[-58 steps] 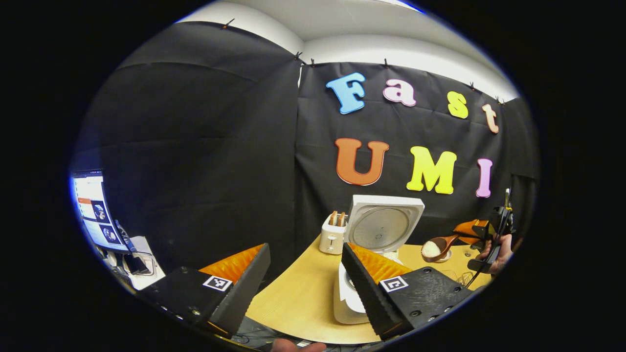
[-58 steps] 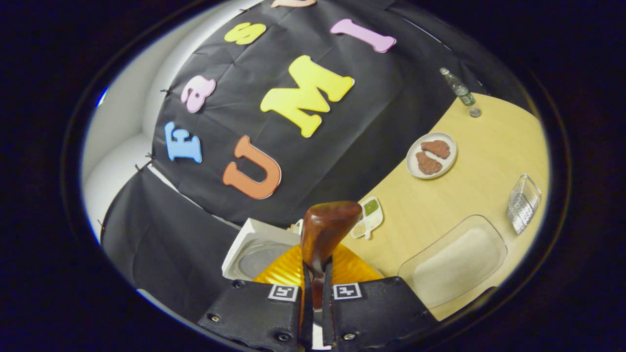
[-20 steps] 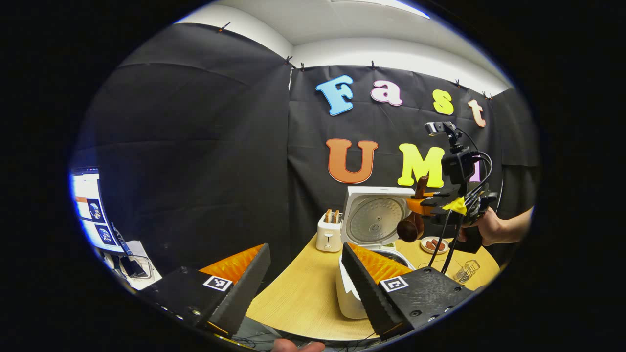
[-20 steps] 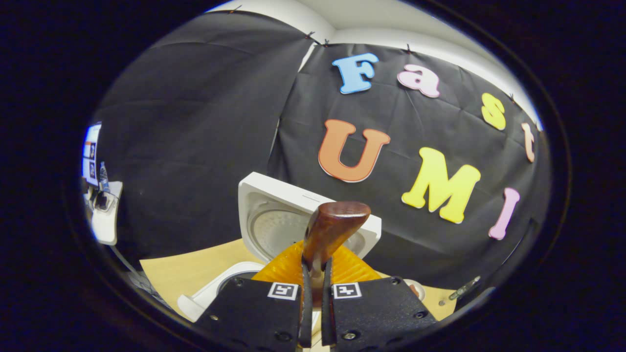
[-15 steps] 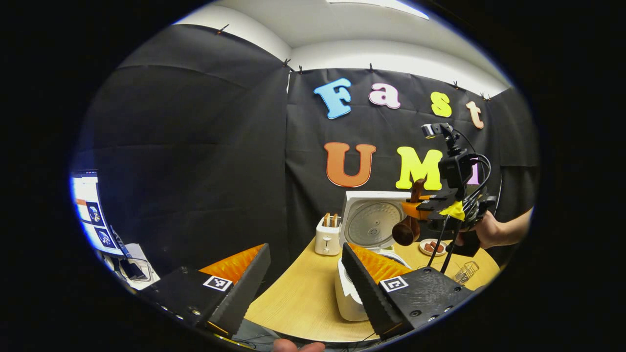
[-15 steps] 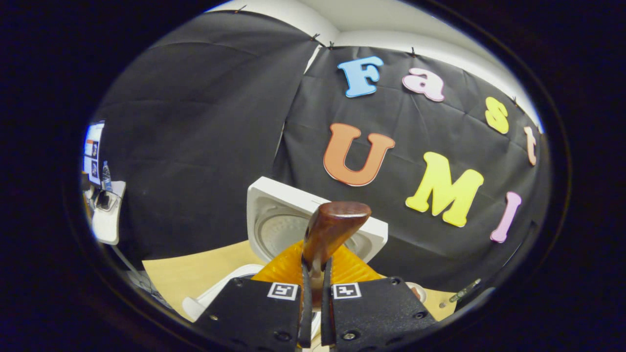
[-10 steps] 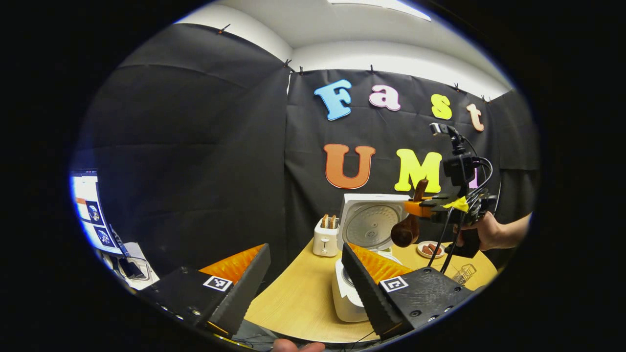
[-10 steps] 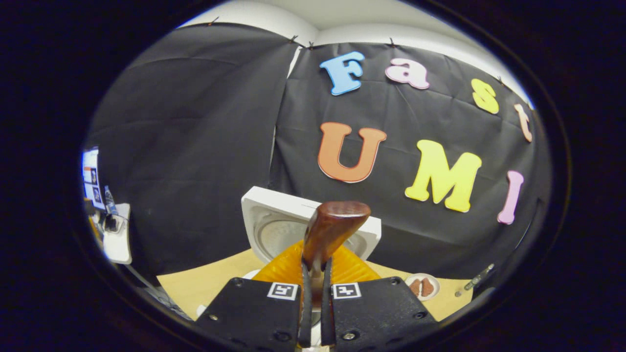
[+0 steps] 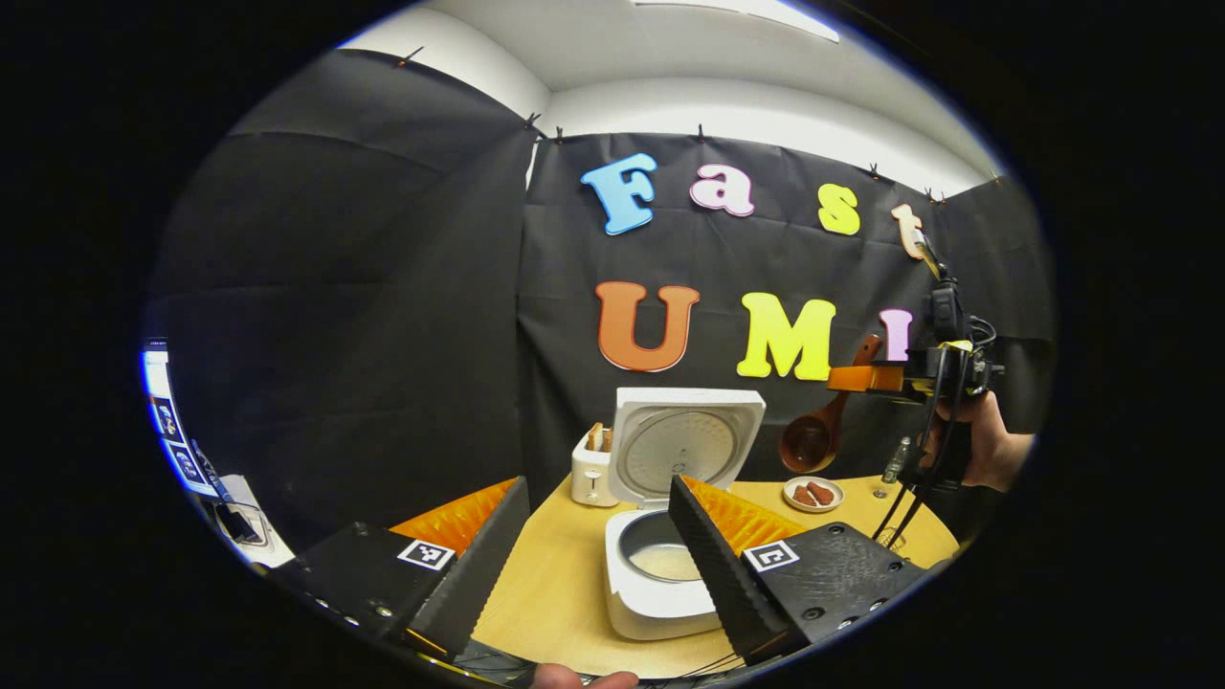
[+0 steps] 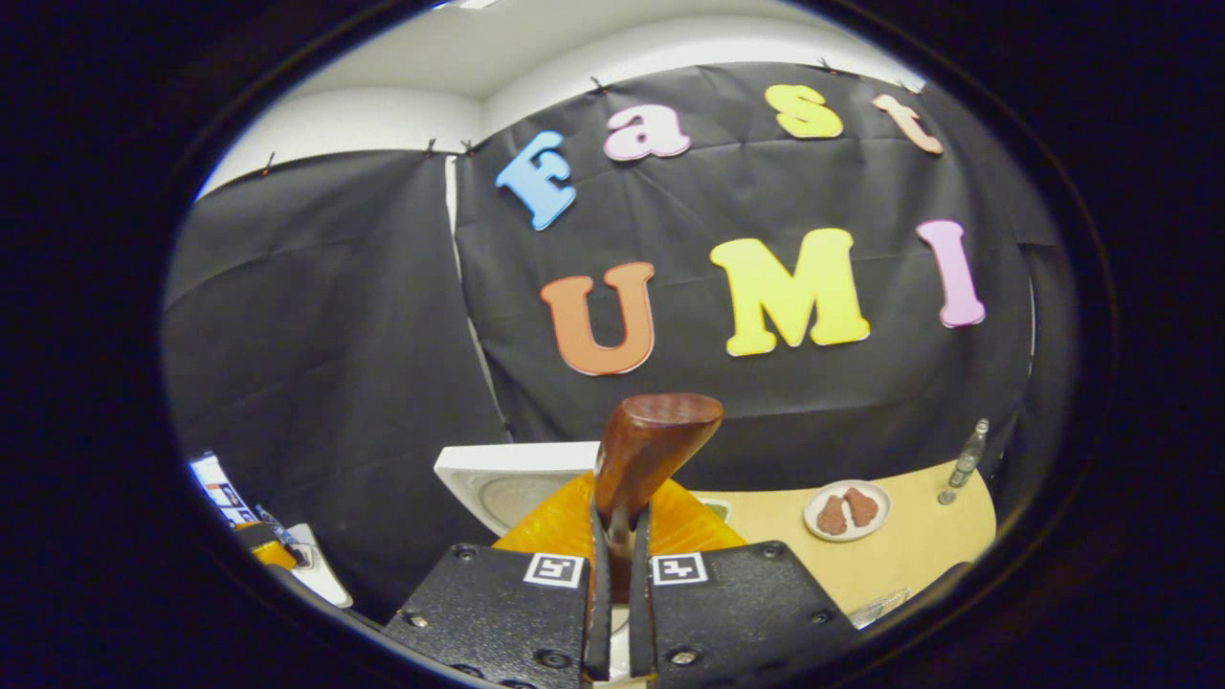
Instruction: Close the left gripper, press the button to open the rice cooker; take a wooden spoon from the chopstick holder with the right hand, scoop a spoonful of rice and pour it into the rice cooker, then put the wooden spoon back into the chopstick holder.
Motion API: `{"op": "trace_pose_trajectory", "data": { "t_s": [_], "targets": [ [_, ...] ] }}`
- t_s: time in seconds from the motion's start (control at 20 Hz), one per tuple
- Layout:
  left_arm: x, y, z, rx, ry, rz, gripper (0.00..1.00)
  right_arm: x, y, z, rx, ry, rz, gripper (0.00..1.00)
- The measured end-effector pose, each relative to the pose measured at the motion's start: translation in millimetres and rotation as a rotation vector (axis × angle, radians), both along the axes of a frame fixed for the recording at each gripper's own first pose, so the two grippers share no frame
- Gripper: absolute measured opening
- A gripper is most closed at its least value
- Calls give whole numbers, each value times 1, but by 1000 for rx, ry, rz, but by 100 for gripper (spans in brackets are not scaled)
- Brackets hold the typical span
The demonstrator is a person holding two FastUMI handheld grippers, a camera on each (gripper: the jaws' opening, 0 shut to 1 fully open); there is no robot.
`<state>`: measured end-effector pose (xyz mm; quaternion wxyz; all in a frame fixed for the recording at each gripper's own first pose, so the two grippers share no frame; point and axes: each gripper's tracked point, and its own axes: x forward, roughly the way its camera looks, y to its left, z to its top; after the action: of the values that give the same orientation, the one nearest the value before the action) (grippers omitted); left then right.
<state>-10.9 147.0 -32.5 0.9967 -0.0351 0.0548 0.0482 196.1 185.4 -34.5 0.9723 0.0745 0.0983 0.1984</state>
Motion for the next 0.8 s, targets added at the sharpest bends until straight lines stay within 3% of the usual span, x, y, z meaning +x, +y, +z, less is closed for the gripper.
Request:
{"op": "trace_pose_trajectory", "data": {
  "t_s": [0.25,0.45,0.8],
  "targets": [
    [27,-43,9,-3,-8,-54,94,4,-121,2,95,28,-159,13],
    [48,-70,13,0,-5,-79,94,0,-219,-14,113,51,-299,13],
    [84,-107,31,5,-21,-65,94,5,-312,-108,130,209,-403,13]
  ]
}}
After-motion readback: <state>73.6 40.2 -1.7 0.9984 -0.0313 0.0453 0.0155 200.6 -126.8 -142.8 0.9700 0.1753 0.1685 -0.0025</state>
